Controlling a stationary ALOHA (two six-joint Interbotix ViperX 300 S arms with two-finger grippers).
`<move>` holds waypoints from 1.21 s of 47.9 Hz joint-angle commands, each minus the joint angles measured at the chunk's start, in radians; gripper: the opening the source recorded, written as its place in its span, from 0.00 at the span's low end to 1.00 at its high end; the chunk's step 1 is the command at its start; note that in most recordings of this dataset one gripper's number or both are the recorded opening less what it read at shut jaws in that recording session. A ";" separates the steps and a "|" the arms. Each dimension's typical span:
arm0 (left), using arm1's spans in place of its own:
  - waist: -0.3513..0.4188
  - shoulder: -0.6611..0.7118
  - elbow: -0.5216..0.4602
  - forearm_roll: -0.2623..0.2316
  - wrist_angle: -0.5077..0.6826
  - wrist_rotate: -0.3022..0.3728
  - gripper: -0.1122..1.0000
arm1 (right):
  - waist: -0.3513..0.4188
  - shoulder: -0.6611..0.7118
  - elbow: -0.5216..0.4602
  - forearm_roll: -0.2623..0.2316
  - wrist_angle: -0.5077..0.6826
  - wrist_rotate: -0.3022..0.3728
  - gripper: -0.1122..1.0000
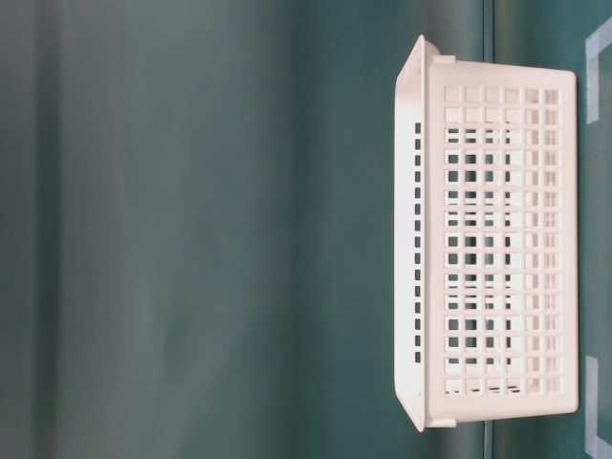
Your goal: Put the tape in the middle into the white basket.
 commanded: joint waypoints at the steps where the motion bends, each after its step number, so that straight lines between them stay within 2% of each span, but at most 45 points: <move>1: -0.003 0.002 0.003 -0.002 -0.009 -0.003 0.01 | -0.002 0.014 -0.014 0.002 -0.012 0.003 0.11; 7: -0.003 0.002 0.011 -0.003 -0.009 -0.003 0.02 | -0.002 0.021 -0.017 0.002 -0.014 0.005 0.11; 10: -0.003 -0.002 0.012 -0.003 -0.008 -0.003 0.06 | 0.000 0.028 -0.017 0.002 -0.014 0.009 0.19; 15: -0.003 -0.002 0.018 -0.003 -0.003 -0.002 0.17 | -0.002 0.041 -0.017 0.002 -0.014 0.011 0.41; 19: -0.003 -0.002 0.026 -0.003 -0.003 -0.002 0.31 | -0.002 0.049 -0.017 0.002 -0.014 0.011 0.65; 23: -0.003 -0.002 0.032 -0.003 -0.002 -0.002 0.23 | 0.000 0.057 -0.020 0.000 -0.018 0.011 0.85; 26: -0.003 -0.002 0.037 -0.002 0.002 0.002 0.19 | -0.002 0.063 -0.020 0.002 -0.023 0.011 0.95; 34: -0.002 -0.044 0.072 -0.003 0.021 0.002 0.15 | -0.002 0.092 -0.021 0.002 -0.057 0.011 0.96; 42: 0.006 -0.164 0.132 -0.003 0.077 0.000 0.15 | 0.000 0.144 -0.034 0.002 -0.101 0.011 0.97; 51: 0.046 -0.282 0.199 -0.002 0.175 0.003 0.15 | -0.002 0.229 -0.055 0.002 -0.146 0.011 0.99; 58: 0.064 -0.311 0.216 -0.002 0.279 -0.005 0.15 | -0.002 0.293 -0.074 0.002 -0.170 0.011 0.99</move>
